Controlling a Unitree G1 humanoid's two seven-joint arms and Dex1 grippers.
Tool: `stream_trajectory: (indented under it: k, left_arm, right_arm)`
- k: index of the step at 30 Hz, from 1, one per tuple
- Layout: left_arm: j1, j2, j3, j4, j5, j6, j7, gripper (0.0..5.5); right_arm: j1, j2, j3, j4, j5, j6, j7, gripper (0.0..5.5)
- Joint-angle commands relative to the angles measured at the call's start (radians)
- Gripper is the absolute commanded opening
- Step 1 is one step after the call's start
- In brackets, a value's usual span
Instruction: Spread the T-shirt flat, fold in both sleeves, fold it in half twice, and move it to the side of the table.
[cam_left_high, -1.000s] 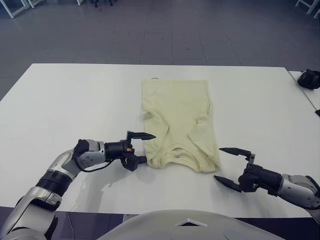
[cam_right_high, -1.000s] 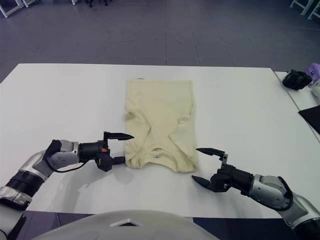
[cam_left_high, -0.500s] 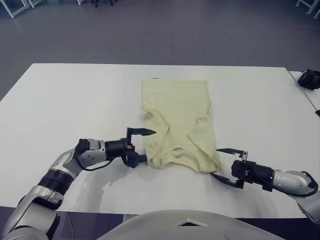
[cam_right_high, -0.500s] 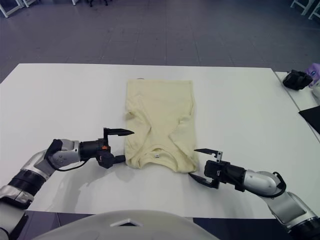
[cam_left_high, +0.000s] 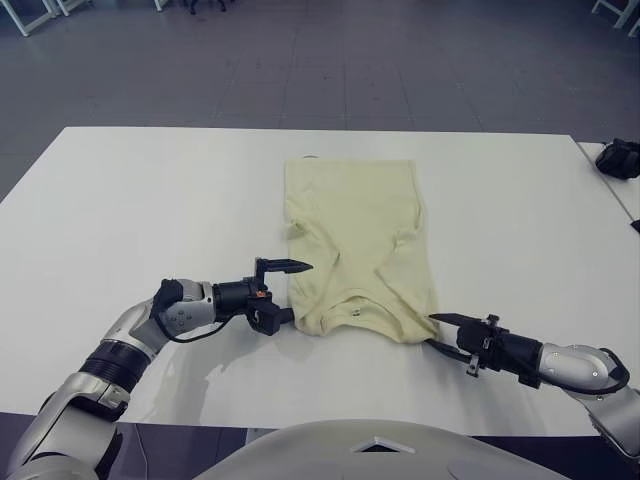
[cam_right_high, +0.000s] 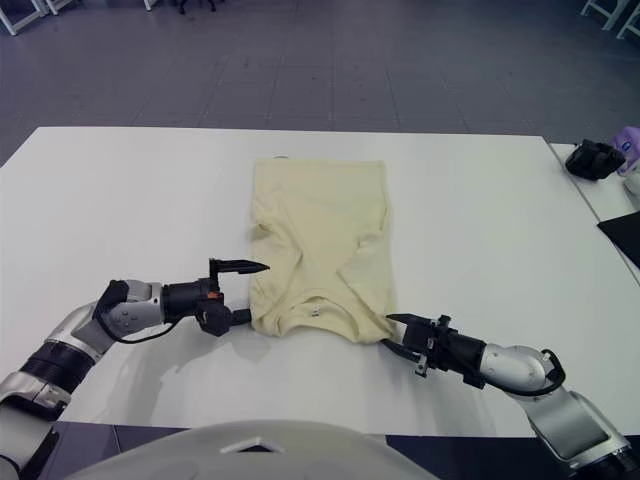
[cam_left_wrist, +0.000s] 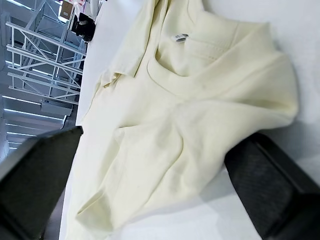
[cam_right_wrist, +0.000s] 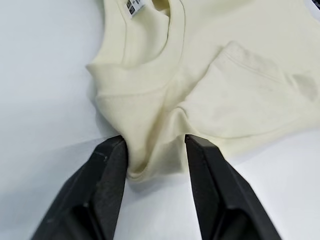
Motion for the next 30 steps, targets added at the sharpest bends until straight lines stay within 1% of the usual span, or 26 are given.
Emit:
stream_trajectory:
  k: [1, 2, 3, 6, 9, 11, 13, 14, 17, 19, 20, 22, 24, 30]
  left_arm:
    - [0.044, 0.014, -0.037, 0.018, 0.054, 0.038, -0.044, 5.24]
    - [0.045, 0.015, -0.036, 0.017, 0.054, 0.038, -0.043, 5.07]
    - [0.045, 0.015, -0.036, 0.017, 0.053, 0.038, -0.042, 5.03]
    - [0.045, 0.016, -0.038, 0.017, 0.043, 0.033, -0.047, 4.48]
    - [0.039, 0.021, -0.055, 0.009, 0.025, 0.021, -0.072, 4.03]
    - [0.034, 0.024, -0.069, 0.008, 0.010, 0.016, -0.097, 3.58]
    - [0.033, 0.028, -0.086, 0.005, -0.006, 0.007, -0.126, 3.26]
    - [0.034, 0.032, -0.095, 0.002, -0.017, 0.001, -0.140, 2.99]
    - [0.034, 0.042, -0.112, -0.013, -0.036, -0.015, -0.174, 2.44]
    - [0.036, 0.047, -0.116, -0.020, -0.036, -0.018, -0.184, 2.09]
    - [0.036, 0.049, -0.119, -0.021, -0.033, -0.017, -0.189, 1.81]
    - [0.039, 0.052, -0.122, -0.023, -0.022, -0.008, -0.191, 1.53]
    - [0.040, 0.050, -0.123, -0.017, -0.011, -0.002, -0.190, 1.08]
    - [0.050, 0.061, -0.116, -0.024, -0.031, 0.004, -0.197, 0.36]
  right_arm:
    - [0.036, -0.002, 0.018, 0.066, -0.089, 0.114, 0.013, 1.21]
    - [0.036, -0.001, 0.017, 0.065, -0.091, 0.115, 0.017, 1.07]
    - [0.037, 0.002, 0.015, 0.063, -0.089, 0.117, 0.019, 0.92]
    - [0.041, 0.007, 0.009, 0.051, -0.081, 0.130, 0.025, 0.41]
    - [0.037, 0.017, 0.000, 0.026, -0.063, 0.149, 0.034, 0.03]
    - [0.026, 0.029, -0.009, 0.009, -0.045, 0.172, 0.039, 0.00]
    - [0.016, 0.042, -0.018, -0.010, -0.029, 0.195, 0.044, 0.00]
    - [0.012, 0.049, -0.023, -0.021, -0.021, 0.210, 0.047, 0.00]
    - [0.002, 0.067, -0.035, -0.053, 0.000, 0.256, 0.055, 0.00]
    - [0.001, 0.073, -0.039, -0.067, 0.002, 0.274, 0.060, 0.00]
    - [0.001, 0.077, -0.041, -0.071, 0.002, 0.281, 0.062, 0.00]
    - [0.001, 0.080, -0.047, -0.078, 0.002, 0.292, 0.067, 0.00]
    - [0.005, 0.084, -0.053, -0.084, 0.001, 0.300, 0.071, 0.00]
    - [0.015, 0.066, -0.075, -0.116, 0.018, 0.325, 0.110, 0.00]
